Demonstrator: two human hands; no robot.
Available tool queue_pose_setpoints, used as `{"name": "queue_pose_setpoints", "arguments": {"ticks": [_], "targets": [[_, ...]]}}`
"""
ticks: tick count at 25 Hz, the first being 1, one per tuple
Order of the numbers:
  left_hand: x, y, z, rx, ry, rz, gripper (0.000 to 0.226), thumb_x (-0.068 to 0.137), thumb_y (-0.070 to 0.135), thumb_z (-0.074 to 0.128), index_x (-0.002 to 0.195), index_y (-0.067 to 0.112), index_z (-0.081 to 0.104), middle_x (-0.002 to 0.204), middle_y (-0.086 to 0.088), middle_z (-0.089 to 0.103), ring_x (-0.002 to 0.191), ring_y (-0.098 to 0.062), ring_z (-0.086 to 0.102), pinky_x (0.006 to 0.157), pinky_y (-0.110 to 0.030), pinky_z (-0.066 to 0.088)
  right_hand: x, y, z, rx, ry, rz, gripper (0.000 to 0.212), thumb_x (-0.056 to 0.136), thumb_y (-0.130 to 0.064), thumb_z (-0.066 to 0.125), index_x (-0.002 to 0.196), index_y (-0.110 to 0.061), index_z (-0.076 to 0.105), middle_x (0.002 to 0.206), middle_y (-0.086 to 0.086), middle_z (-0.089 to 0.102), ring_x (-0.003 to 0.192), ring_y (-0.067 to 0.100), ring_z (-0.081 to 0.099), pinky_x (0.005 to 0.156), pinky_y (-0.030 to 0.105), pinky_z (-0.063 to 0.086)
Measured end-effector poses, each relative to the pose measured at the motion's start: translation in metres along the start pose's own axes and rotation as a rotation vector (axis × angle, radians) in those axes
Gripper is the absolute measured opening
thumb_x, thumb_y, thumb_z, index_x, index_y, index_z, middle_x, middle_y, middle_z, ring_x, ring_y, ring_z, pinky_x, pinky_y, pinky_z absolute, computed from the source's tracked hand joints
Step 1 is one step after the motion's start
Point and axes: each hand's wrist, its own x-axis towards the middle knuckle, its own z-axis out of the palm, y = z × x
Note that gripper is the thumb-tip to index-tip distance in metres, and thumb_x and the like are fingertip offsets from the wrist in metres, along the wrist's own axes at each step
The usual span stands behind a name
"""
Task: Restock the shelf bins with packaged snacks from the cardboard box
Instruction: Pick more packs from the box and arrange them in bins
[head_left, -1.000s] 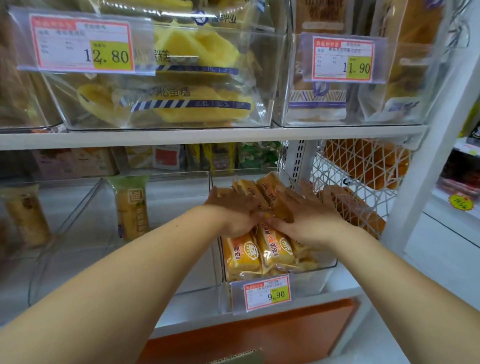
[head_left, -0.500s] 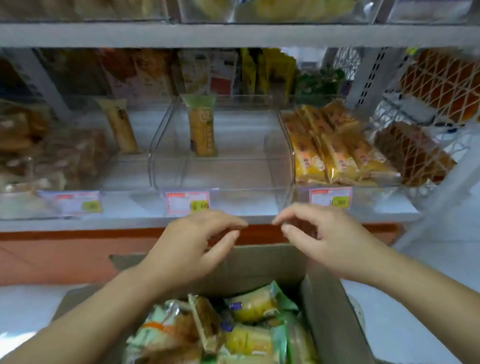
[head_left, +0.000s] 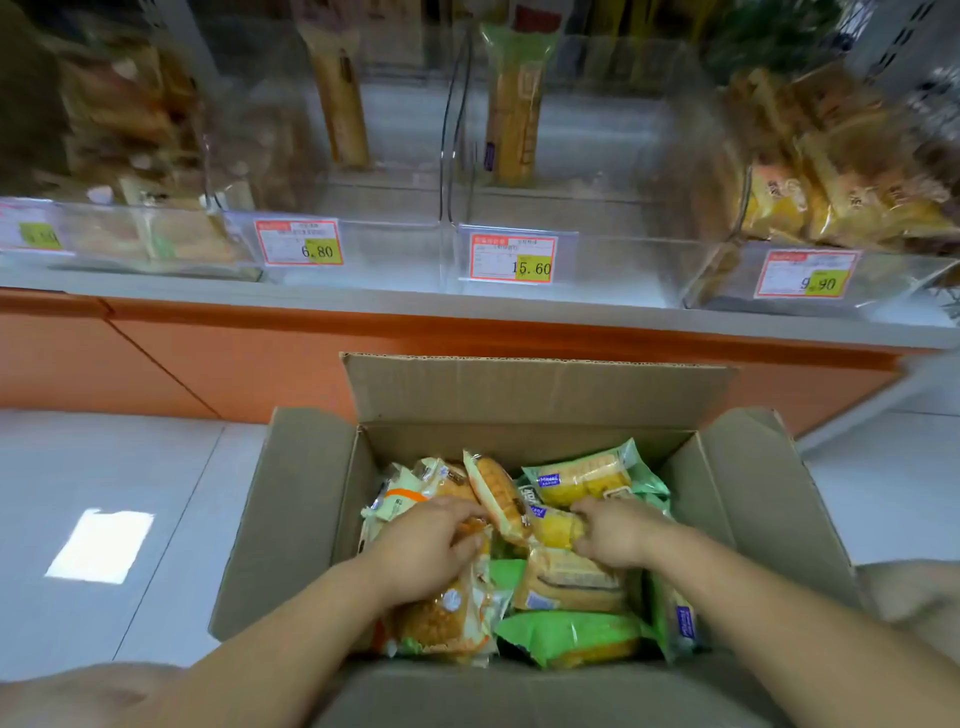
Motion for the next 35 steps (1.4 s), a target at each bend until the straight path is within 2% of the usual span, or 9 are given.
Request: {"name": "queue_pose_setpoints", "arguments": {"ticks": [9, 13, 15, 18, 23, 26, 28, 31, 35], "targets": [[0.002, 0.025, -0.005, -0.046, -0.050, -0.009, 0.043, 0.095, 0.049, 0.053, 0.131, 0.025, 0.055, 0.124, 0.004, 0.061, 0.109, -0.013, 0.057, 0.094, -0.028, 0.046, -0.017, 0.030, -0.020, 0.262, 0.079, -0.040, 0.057, 0.077, -0.043, 0.077, 0.128, -0.031, 0.055, 0.112, -0.011, 0.058, 0.104, 0.014, 0.059, 0.088, 0.025, 0.048], [0.007, 0.032, -0.005, -0.110, 0.013, -0.072, 0.034, 0.086, 0.044, 0.069, 0.108, 0.027, 0.048, 0.096, 0.011, 0.053, 0.082, -0.008, 0.052, 0.075, -0.028, 0.047, -0.037, 0.057, -0.043, 0.522, 0.087, -0.090, 0.046, 0.076, -0.032, 0.081, 0.117, -0.029, 0.061, 0.089, -0.008, 0.057, 0.075, 0.005, 0.056, 0.066, 0.014, 0.043], [0.010, 0.036, -0.009, -0.147, 0.102, -0.056, 0.046, 0.081, 0.047, 0.073, 0.113, 0.030, 0.045, 0.100, 0.011, 0.048, 0.085, -0.009, 0.051, 0.077, -0.027, 0.047, -0.044, 0.062, -0.048, 0.636, 0.082, -0.127, 0.042, 0.074, -0.030, 0.082, 0.112, -0.033, 0.063, 0.099, 0.001, 0.062, 0.080, 0.010, 0.061, 0.066, 0.013, 0.043], [0.013, 0.046, -0.017, -0.412, 0.088, -0.061, 0.085, 0.076, 0.050, 0.077, 0.145, 0.034, 0.030, 0.129, 0.013, 0.047, 0.106, -0.004, 0.057, 0.091, -0.022, 0.048, -0.051, 0.055, -0.054, 0.785, 0.072, -0.209, 0.040, 0.073, -0.027, 0.083, 0.108, -0.036, 0.066, 0.108, 0.010, 0.066, 0.090, 0.015, 0.065, 0.077, 0.019, 0.050], [0.011, 0.052, -0.023, -1.073, 0.081, -0.230, 0.048, 0.081, 0.020, 0.078, 0.123, 0.019, 0.054, 0.107, -0.004, 0.071, 0.091, -0.014, 0.073, 0.076, -0.030, 0.060, -0.040, 0.031, -0.046, 0.854, 0.058, -0.282, 0.029, 0.085, -0.032, 0.072, 0.114, -0.030, 0.069, 0.104, -0.003, 0.071, 0.095, 0.011, 0.067, 0.090, 0.027, 0.051], [0.006, 0.036, -0.029, -1.118, 0.172, -0.293, 0.043, 0.082, 0.017, 0.077, 0.119, 0.018, 0.057, 0.105, -0.006, 0.072, 0.088, -0.015, 0.073, 0.069, -0.028, 0.060, -0.017, 0.055, -0.050, 0.596, 0.388, 0.100, 0.031, 0.099, -0.031, 0.052, 0.125, -0.018, 0.061, 0.125, 0.001, 0.064, 0.108, 0.017, 0.059, 0.092, 0.030, 0.046], [0.003, 0.024, -0.033, -1.161, 0.220, -0.322, 0.041, 0.082, 0.019, 0.077, 0.118, 0.018, 0.058, 0.106, -0.006, 0.072, 0.091, -0.016, 0.073, 0.074, -0.029, 0.061, -0.003, 0.064, -0.043, 0.519, 0.391, 0.266, 0.046, 0.096, -0.030, 0.056, 0.136, -0.009, 0.048, 0.137, 0.010, 0.054, 0.120, 0.025, 0.054, 0.098, 0.033, 0.043], [0.000, 0.010, -0.033, -1.190, 0.262, -0.354, 0.044, 0.080, 0.025, 0.079, 0.118, 0.018, 0.058, 0.108, -0.005, 0.073, 0.095, -0.017, 0.073, 0.077, -0.032, 0.060, 0.011, 0.051, -0.016, 0.567, 0.261, 0.239, 0.060, 0.085, -0.033, 0.072, 0.134, -0.011, 0.044, 0.134, 0.010, 0.052, 0.118, 0.026, 0.055, 0.098, 0.036, 0.045], [-0.005, -0.007, -0.041, -1.154, 0.279, -0.372, 0.060, 0.069, 0.035, 0.087, 0.119, 0.015, 0.058, 0.108, -0.007, 0.074, 0.096, -0.021, 0.073, 0.080, -0.039, 0.060, 0.007, 0.041, -0.020, 0.597, 0.417, 0.123, 0.058, 0.074, -0.037, 0.081, 0.122, -0.022, 0.052, 0.118, 0.003, 0.056, 0.107, 0.023, 0.057, 0.086, 0.035, 0.049]]}}
